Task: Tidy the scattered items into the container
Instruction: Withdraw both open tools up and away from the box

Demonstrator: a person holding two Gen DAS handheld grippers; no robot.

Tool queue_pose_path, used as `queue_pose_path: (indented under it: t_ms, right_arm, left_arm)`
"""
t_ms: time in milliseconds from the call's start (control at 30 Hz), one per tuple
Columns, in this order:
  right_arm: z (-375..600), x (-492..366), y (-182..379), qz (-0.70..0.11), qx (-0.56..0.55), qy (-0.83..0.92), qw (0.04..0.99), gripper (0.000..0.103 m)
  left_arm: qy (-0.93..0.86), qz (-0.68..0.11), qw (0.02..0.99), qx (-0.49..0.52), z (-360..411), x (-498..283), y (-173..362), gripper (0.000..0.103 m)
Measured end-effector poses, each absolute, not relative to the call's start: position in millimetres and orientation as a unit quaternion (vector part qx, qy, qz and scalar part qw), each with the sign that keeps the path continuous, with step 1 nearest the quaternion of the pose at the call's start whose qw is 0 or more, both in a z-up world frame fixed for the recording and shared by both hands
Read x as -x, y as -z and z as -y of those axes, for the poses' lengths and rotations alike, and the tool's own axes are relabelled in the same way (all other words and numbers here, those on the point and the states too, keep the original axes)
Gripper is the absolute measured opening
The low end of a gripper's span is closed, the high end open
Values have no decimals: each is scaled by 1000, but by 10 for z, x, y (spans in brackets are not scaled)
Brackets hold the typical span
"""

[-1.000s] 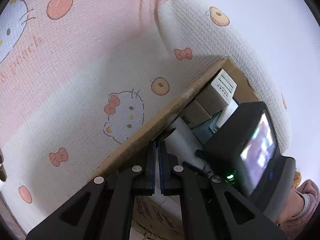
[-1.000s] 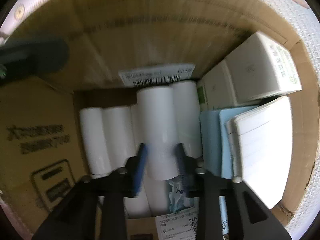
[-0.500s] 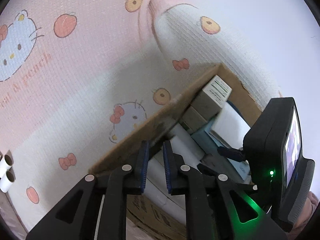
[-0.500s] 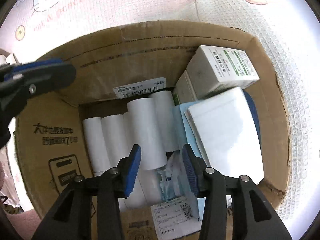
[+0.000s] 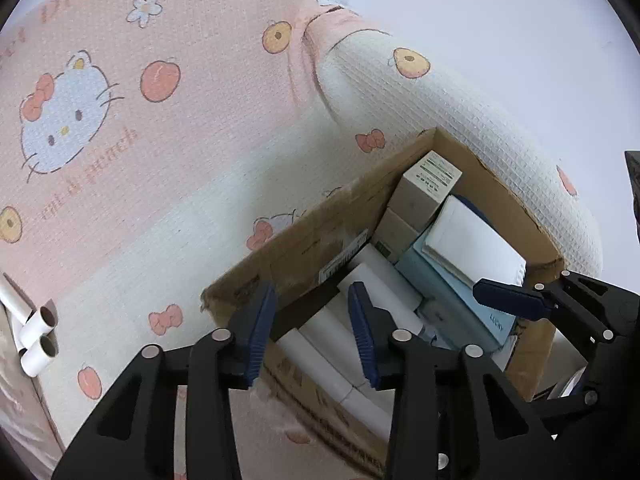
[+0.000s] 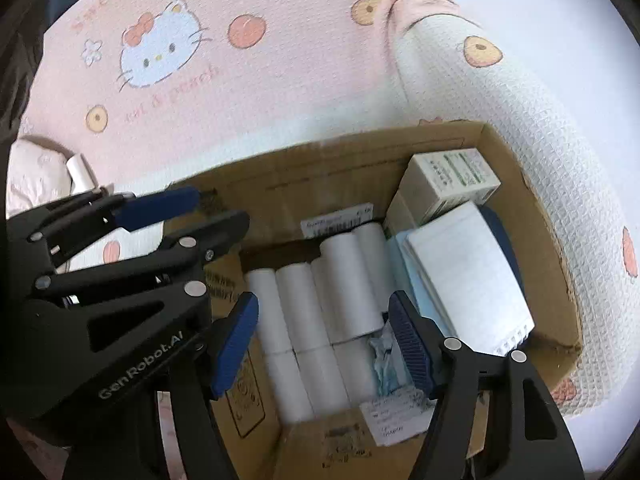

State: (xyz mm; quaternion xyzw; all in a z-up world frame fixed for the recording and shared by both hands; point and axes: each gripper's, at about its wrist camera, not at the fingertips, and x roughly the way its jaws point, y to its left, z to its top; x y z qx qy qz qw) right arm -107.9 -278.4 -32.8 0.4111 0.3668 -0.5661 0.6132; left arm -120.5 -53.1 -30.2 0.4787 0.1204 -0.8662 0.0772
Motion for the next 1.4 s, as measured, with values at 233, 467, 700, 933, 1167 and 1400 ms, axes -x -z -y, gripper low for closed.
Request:
queue_pose_path:
  t_ms: [233,467,700,933,1167,1400]
  right_arm:
    - [2439,1203,184,-310,-420,599,607,71]
    - [2111,1215,125,-274,-412,625,604,72]
    - [1810,1145,-44,-251,-369,656,609,75]
    - [1913,615,-131,-310,-318,629,638,75]
    - [2008,296,-196,-348,-293,622,638,75]
    - [1866,322,-146,-386,-295,632,603,79]
  left_arm:
    - [883,-117,91,-445,550,900,223,54]
    - [895,-113,65,-426,496,662,120,54]
    - [916,-72,65,-389,535,240,59,54]
    - [914,-89,91,-384,849,-208,200,54]
    - [917,-99,94,-376,1039,-512,260,54]
    - [918,-99,66,-379,871,-397,147,55]
